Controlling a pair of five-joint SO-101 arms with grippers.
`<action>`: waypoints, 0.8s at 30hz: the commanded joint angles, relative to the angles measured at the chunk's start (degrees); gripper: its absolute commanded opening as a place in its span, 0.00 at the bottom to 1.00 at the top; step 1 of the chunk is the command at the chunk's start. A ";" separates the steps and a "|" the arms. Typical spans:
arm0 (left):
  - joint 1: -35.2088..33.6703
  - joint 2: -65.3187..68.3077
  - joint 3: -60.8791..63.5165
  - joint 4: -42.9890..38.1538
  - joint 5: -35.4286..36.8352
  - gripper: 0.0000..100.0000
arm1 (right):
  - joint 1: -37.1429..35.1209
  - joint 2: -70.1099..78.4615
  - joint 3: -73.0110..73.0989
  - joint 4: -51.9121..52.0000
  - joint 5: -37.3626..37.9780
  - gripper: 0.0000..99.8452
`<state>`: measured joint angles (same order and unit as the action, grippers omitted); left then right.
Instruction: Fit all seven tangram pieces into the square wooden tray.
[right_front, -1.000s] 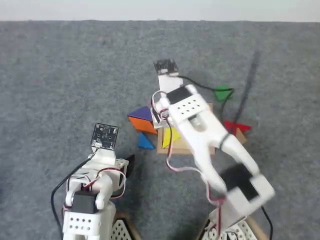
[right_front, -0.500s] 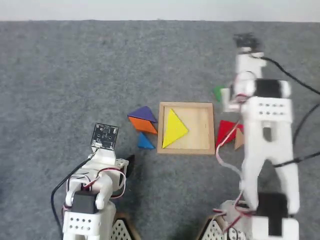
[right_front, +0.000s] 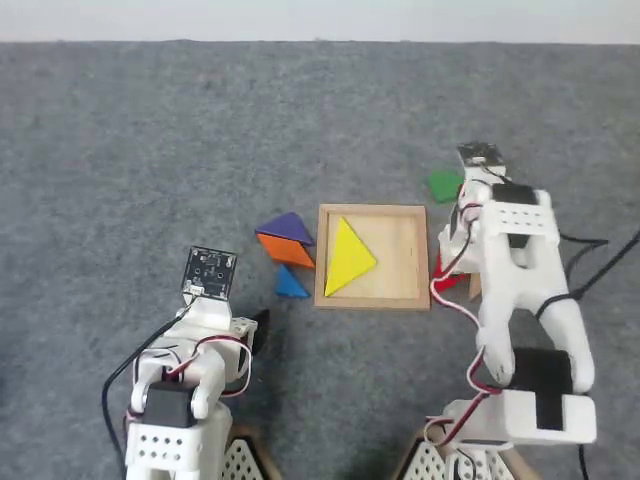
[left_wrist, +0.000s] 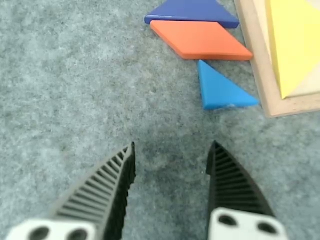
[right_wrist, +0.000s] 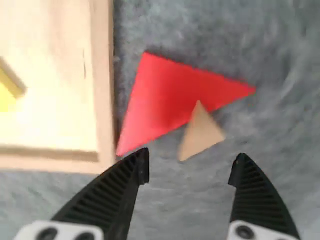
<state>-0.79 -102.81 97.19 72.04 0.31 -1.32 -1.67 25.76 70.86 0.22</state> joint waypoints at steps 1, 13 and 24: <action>-0.09 -1.23 -0.75 0.18 0.53 0.23 | -5.76 -0.57 -0.26 1.54 -18.46 0.27; -0.09 -1.23 -0.75 0.18 0.53 0.23 | -5.85 -0.13 0.00 -5.14 -34.46 0.27; -0.09 -1.23 -0.75 0.18 0.53 0.23 | -3.38 13.32 -6.68 -9.98 -36.75 0.27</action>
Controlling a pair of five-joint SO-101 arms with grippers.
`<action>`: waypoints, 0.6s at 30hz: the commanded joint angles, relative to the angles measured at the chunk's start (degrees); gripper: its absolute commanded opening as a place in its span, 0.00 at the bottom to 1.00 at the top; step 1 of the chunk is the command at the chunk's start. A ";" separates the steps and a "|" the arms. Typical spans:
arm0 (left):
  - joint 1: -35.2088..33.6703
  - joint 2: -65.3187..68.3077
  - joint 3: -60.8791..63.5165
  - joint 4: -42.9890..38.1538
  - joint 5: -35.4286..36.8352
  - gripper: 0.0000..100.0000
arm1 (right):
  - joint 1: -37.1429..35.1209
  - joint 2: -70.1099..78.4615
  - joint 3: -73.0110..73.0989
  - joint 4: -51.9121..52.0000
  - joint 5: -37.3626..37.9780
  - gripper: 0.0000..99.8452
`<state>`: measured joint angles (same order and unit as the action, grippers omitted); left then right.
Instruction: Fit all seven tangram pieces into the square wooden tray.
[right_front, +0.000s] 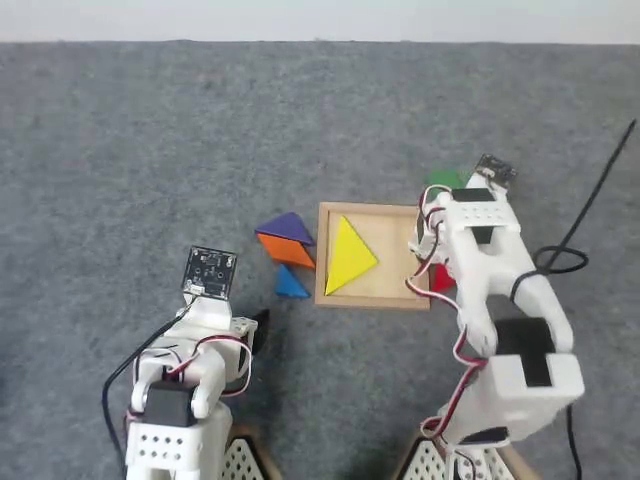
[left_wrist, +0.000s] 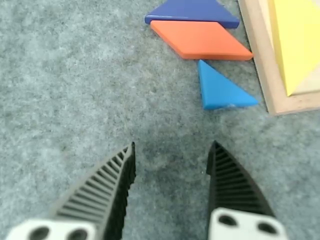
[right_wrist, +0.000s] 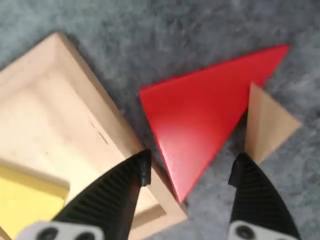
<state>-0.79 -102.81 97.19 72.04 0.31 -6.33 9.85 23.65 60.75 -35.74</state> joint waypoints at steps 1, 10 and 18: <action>-0.09 -1.23 -0.75 0.18 0.53 0.23 | 1.80 2.42 -6.07 0.75 -0.97 0.27; -0.09 -1.23 -0.75 0.18 0.53 0.23 | 3.30 8.75 -13.63 1.19 -9.58 0.27; -0.09 -1.23 -0.75 0.18 0.53 0.23 | 3.47 11.65 -18.11 1.19 -12.57 0.27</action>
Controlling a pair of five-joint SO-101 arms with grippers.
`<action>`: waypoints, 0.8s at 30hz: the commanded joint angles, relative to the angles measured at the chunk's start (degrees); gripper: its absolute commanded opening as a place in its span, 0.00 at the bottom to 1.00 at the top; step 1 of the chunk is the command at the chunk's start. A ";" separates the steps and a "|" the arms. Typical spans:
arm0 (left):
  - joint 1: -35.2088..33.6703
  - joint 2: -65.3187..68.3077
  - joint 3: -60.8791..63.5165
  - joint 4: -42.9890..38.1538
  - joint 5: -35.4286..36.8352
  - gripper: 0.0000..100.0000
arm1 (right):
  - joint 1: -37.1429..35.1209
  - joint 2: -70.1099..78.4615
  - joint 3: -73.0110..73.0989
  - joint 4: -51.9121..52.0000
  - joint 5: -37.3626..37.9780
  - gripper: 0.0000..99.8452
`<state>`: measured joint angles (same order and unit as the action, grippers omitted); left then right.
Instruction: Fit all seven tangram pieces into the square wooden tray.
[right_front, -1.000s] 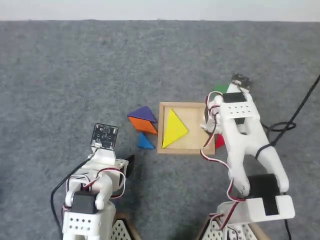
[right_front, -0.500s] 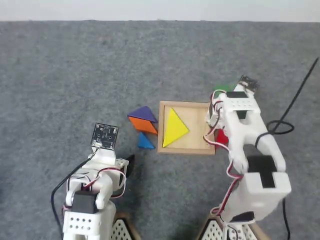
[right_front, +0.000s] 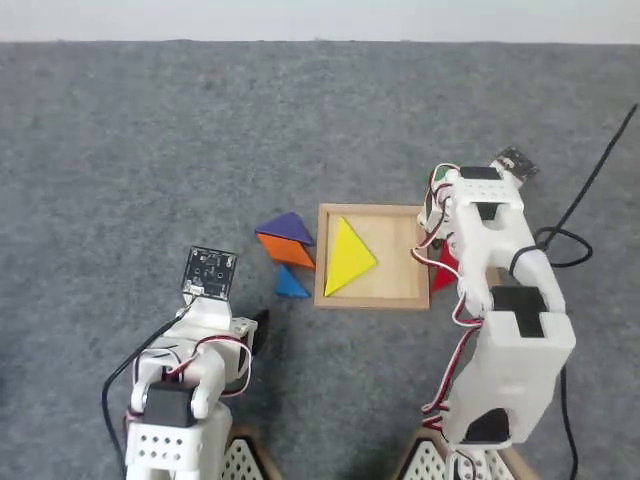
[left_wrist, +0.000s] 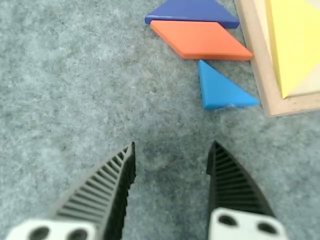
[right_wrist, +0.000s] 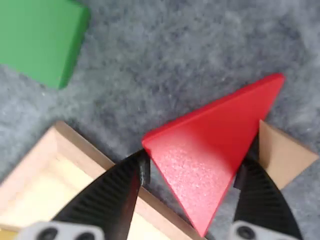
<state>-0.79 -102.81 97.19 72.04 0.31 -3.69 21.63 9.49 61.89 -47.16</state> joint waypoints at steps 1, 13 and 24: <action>-0.09 -1.23 -0.75 0.18 0.53 0.23 | 0.84 -0.13 -4.48 0.04 -1.23 0.27; -0.09 -1.23 -0.75 0.18 0.53 0.23 | 1.71 0.40 -9.76 -0.48 -1.49 0.27; -0.09 -1.23 -0.75 0.18 0.53 0.23 | 1.36 0.66 -9.58 -2.77 -4.40 0.27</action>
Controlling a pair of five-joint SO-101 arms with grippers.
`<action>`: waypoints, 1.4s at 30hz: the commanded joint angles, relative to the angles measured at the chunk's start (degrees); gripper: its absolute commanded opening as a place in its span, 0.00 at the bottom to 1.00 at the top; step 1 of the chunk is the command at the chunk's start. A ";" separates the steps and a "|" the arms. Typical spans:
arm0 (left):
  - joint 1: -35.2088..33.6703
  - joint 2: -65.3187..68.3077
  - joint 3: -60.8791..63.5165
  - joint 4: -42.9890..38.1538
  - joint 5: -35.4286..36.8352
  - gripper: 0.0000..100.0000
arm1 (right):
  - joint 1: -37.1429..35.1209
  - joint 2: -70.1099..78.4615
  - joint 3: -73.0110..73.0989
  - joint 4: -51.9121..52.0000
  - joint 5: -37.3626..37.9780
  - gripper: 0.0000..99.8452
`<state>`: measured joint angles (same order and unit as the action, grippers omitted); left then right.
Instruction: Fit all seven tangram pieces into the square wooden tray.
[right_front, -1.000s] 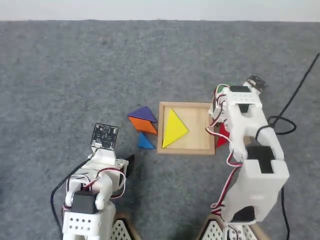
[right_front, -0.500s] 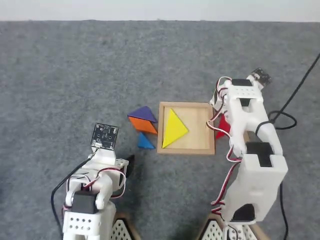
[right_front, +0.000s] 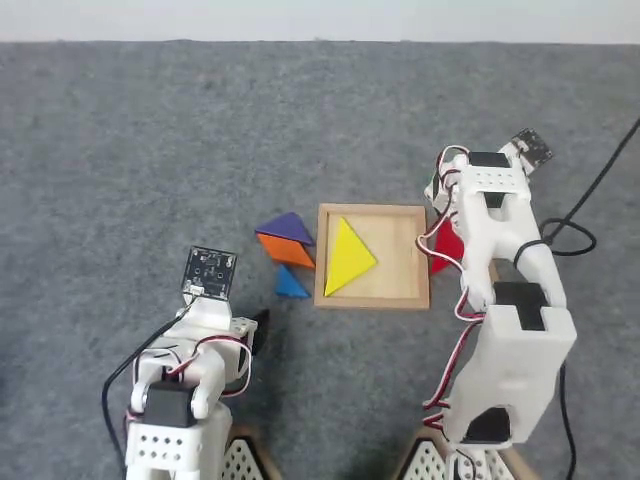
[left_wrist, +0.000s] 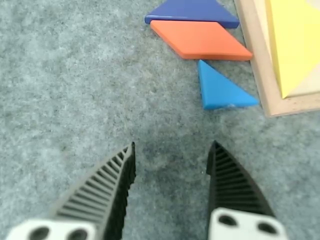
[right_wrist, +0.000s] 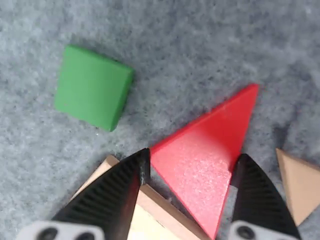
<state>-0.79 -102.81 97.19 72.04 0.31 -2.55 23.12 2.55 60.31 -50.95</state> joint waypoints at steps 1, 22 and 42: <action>-0.09 -1.23 -0.75 0.18 0.53 0.23 | 0.22 -0.48 -2.73 -1.27 -0.62 0.27; -0.09 -1.23 -0.75 0.18 0.53 0.23 | -0.13 5.41 -6.95 0.57 8.09 0.27; -0.09 -1.23 -0.75 0.18 0.53 0.23 | 1.19 5.85 -19.16 16.75 51.34 0.27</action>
<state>-0.79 -102.81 97.19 72.04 0.31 0.62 29.63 -13.27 75.87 -2.07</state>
